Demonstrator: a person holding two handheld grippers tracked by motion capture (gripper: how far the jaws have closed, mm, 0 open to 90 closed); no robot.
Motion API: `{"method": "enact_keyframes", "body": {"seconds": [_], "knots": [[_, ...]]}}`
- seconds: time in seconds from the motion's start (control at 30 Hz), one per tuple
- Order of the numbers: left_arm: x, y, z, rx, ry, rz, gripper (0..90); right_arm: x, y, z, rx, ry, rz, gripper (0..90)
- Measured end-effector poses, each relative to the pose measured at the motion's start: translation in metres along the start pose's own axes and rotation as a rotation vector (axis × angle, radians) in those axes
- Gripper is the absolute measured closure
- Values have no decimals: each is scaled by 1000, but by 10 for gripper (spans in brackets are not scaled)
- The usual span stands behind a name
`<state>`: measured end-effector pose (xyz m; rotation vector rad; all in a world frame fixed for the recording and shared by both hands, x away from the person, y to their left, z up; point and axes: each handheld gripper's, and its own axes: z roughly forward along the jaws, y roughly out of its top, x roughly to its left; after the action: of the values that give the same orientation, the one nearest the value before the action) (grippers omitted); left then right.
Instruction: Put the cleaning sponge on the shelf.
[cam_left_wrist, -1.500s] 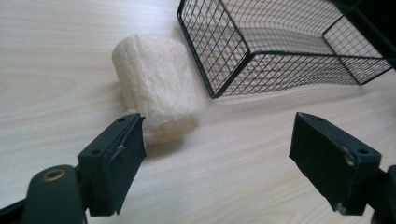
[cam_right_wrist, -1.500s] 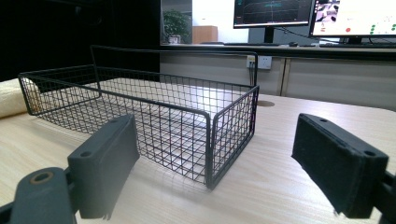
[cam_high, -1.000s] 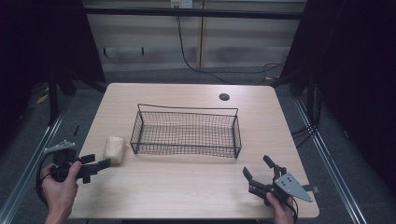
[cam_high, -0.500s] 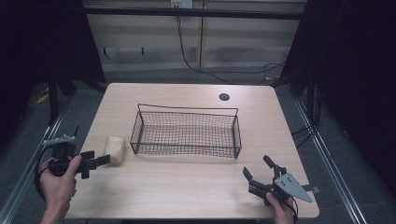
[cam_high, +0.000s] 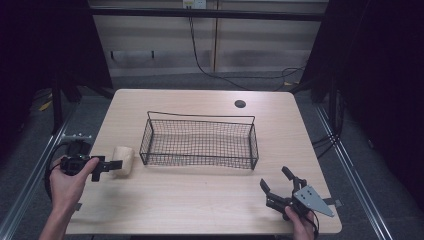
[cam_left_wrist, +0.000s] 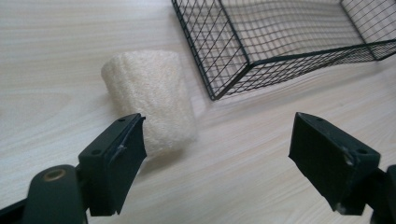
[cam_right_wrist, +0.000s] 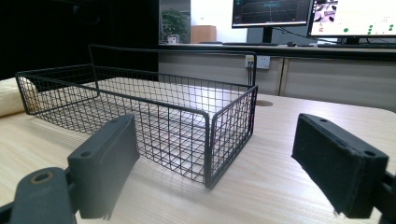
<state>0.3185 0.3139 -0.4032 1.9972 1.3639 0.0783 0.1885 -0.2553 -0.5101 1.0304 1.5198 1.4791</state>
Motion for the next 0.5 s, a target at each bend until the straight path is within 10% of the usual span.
{"method": "enact_keyframes", "body": {"seconds": [0.5], "knots": [[16,20,23,150,5,-55,176,0,0,0,-1,0,1,136]]}}
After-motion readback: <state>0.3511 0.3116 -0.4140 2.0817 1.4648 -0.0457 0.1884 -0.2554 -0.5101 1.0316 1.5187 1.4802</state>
